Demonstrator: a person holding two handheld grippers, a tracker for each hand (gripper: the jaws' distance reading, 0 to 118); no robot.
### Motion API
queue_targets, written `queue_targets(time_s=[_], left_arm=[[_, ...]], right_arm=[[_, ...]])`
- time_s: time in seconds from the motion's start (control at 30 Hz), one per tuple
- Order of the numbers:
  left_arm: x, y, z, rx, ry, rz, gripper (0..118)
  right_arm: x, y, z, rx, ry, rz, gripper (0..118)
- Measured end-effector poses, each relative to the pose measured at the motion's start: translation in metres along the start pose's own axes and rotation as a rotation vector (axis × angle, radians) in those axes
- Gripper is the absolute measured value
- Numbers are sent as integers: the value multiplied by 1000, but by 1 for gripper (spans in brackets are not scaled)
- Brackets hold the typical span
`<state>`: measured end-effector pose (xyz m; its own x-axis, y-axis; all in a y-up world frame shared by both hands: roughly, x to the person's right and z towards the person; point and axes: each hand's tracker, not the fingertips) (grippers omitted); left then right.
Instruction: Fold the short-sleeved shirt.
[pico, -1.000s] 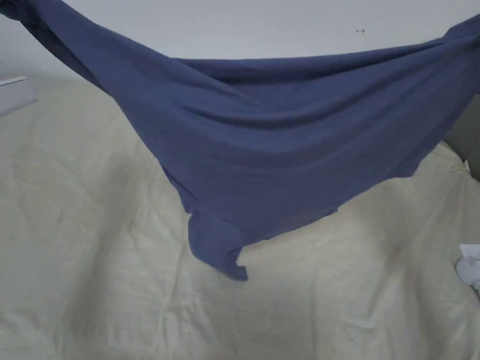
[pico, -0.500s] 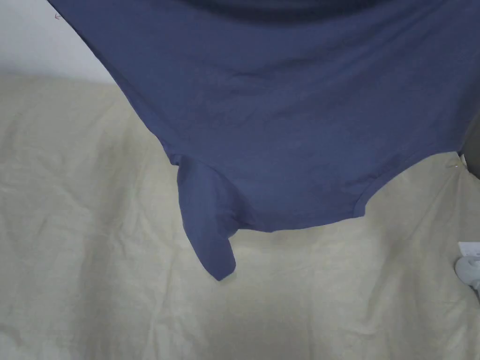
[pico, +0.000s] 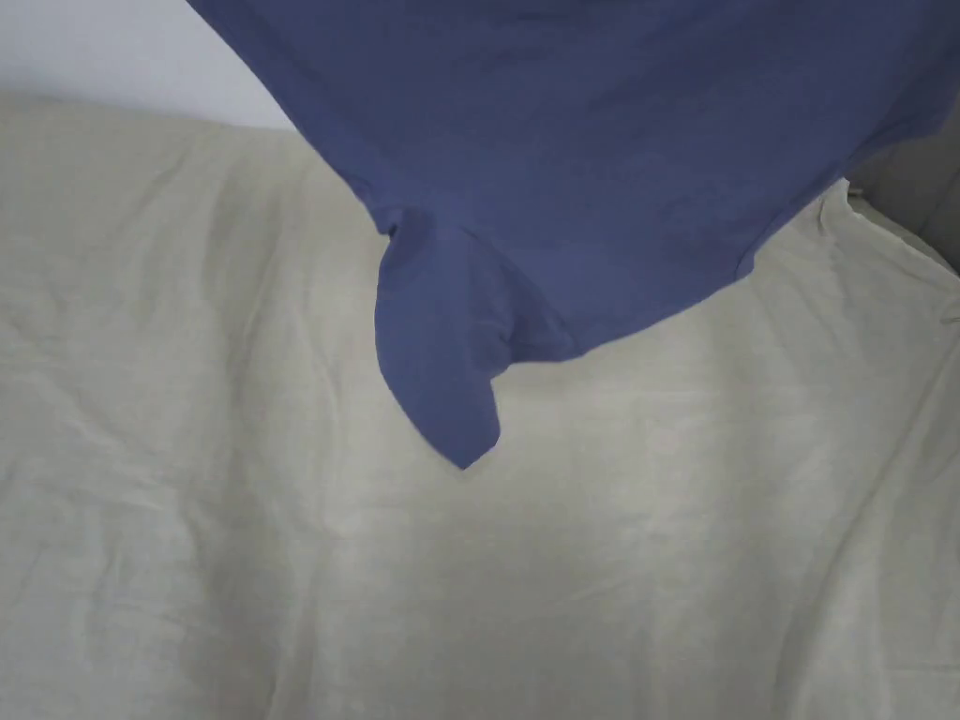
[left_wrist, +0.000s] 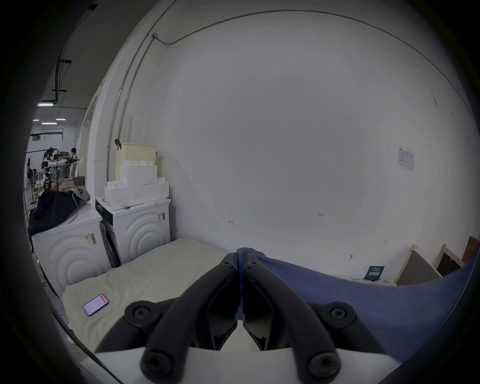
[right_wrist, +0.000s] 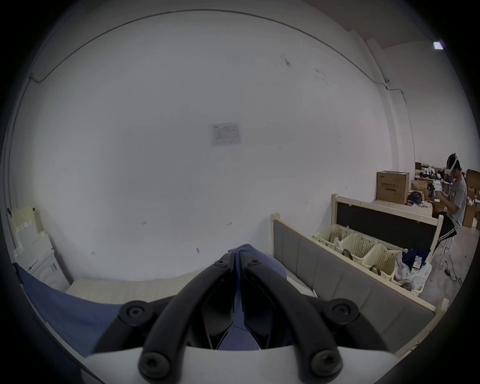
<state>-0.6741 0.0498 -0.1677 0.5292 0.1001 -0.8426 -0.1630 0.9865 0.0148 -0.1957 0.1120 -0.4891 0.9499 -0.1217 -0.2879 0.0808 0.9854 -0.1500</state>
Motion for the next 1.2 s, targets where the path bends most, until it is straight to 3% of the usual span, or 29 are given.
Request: queue_targets(time_s=[0.13,0.23,0.37,0.67,0.8,0.93,1.07,1.2], left_arm=[[28,-9,-29,32,-14,-1,0],[45,-25,-47,6,-44,47,0],[59,-67,-61,-65,-62,-17,0],[78,-220,-65,-321,-107,-133,0],[68,-297,-46,-440,-138,-202,0],[44,-363,-16,-559,-140,-269,0],[13,-405,16,-631,-134,-302,0],[-31,-421,43,-660,-112,-240,0]], right_arm=[[0,6,-18,50,13,-30,3],[-1,-11,-26,94,-2,36,3],[8,-45,-38,45,11,34,3],[38,-195,-45,-254,35,54,3],[60,-281,-26,-410,40,17,3],[87,-358,6,-557,56,35,3],[124,-416,49,-653,50,-92,3],[162,-449,93,-699,19,-79,3]])
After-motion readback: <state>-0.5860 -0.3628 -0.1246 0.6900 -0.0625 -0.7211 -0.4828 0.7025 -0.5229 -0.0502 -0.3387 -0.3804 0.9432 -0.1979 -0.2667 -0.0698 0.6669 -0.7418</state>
